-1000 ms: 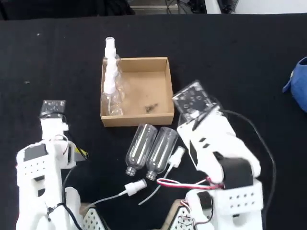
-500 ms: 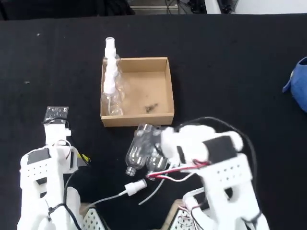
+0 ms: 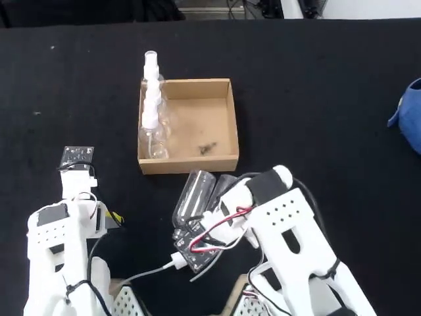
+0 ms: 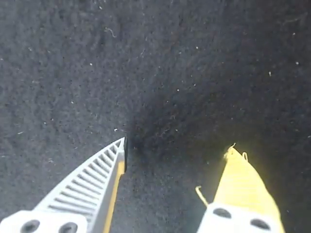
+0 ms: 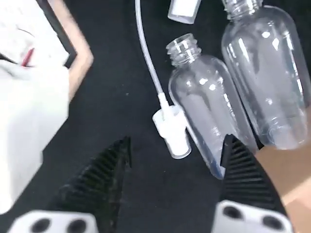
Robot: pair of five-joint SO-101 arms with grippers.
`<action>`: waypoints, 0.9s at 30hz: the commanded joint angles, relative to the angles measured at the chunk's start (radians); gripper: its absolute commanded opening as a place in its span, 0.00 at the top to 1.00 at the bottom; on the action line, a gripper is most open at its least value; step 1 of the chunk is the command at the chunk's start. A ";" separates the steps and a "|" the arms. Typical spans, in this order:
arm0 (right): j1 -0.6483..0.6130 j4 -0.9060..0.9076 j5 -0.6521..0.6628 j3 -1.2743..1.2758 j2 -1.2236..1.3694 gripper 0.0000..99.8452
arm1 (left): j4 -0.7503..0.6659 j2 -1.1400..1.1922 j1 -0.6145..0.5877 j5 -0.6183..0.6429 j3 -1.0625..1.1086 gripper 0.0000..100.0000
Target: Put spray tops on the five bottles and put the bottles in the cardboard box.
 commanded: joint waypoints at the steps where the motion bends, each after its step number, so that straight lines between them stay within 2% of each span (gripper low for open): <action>1: -0.015 -0.097 0.012 0.042 0.004 0.73 | -0.015 -0.017 -0.008 -0.009 -0.010 0.82; 7: -0.014 -0.163 0.021 0.074 0.005 0.75 | -0.015 -0.017 -0.008 -0.009 -0.012 0.82; 11: -0.011 -0.187 0.098 0.102 0.005 0.76 | -0.017 -0.017 -0.007 -0.009 -0.012 0.82; 21: -0.011 -0.348 0.098 0.223 0.005 0.76 | -0.017 -0.017 -0.005 -0.009 -0.010 0.82; 27: -0.015 -0.365 0.098 0.254 0.005 0.76 | -0.017 -0.017 -0.005 -0.009 -0.010 0.82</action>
